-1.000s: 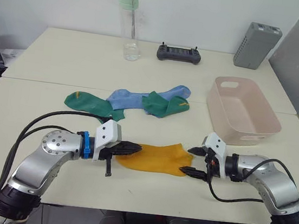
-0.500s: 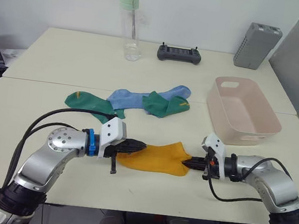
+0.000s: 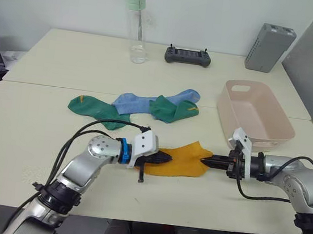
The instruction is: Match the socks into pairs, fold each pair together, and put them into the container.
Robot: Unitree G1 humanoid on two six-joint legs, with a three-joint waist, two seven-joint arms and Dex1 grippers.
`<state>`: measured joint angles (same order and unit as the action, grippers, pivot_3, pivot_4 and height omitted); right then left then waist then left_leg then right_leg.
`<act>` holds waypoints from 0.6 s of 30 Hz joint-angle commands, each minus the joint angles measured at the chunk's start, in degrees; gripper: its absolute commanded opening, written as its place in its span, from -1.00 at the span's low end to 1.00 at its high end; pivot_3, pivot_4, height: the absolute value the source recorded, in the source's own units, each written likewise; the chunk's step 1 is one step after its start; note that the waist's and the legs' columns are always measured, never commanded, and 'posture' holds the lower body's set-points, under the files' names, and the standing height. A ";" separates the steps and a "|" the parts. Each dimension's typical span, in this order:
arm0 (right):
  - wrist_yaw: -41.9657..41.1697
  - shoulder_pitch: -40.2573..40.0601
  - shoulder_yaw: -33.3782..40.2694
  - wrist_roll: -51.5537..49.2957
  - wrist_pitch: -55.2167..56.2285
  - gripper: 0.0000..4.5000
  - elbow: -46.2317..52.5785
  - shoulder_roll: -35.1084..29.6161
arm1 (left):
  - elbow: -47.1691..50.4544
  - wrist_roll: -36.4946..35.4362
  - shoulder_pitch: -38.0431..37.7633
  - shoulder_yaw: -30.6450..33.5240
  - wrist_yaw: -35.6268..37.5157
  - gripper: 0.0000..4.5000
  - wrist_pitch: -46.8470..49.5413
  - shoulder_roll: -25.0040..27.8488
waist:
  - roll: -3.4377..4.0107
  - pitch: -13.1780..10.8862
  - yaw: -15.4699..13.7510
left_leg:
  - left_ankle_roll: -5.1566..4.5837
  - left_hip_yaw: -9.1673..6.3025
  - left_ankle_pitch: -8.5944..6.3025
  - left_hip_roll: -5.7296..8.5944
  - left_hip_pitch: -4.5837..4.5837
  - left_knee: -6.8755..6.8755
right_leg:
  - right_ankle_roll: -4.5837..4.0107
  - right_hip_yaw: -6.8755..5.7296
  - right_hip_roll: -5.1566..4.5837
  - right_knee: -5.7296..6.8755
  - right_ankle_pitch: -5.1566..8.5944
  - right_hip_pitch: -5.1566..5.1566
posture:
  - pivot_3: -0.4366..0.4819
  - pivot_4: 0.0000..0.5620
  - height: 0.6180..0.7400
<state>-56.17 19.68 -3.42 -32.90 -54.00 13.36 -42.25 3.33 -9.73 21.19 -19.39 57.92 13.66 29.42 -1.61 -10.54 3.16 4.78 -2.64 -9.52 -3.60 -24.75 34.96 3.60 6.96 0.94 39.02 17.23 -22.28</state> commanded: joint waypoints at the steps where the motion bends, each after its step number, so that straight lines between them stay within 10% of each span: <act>1: -0.33 1.22 2.42 -3.66 -1.88 -1.00 2.65 0.05 | -3.55 4.20 1.38 -2.26 -1.36 -1.00 -2.59 -1.21 | 0.00 0.00 0.03 | 0.00 0.00 0.00 0.00 0.00 0.01 | 0.01 0.00 0.00 0.00 -0.01 0.00 | -0.05 -0.47 1.00; 18: 10.76 7.39 -3.38 -11.66 -9.25 -1.00 5.53 16.72 | 3.68 -2.87 -3.58 4.63 0.49 -1.00 6.39 0.68 | 0.02 0.02 0.14 | -0.01 -0.06 0.01 -0.01 0.00 0.01 | 0.05 -0.02 0.00 0.00 -0.03 0.01 | -0.05 -0.47 1.00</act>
<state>-45.81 26.06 -6.17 -45.55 -65.13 19.39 -26.03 3.73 -10.13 17.81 -17.25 57.74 17.49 28.96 -1.59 -10.53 3.31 4.77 -2.70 -9.52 -3.61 -24.75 34.96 3.65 6.93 0.95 39.03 17.20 -22.27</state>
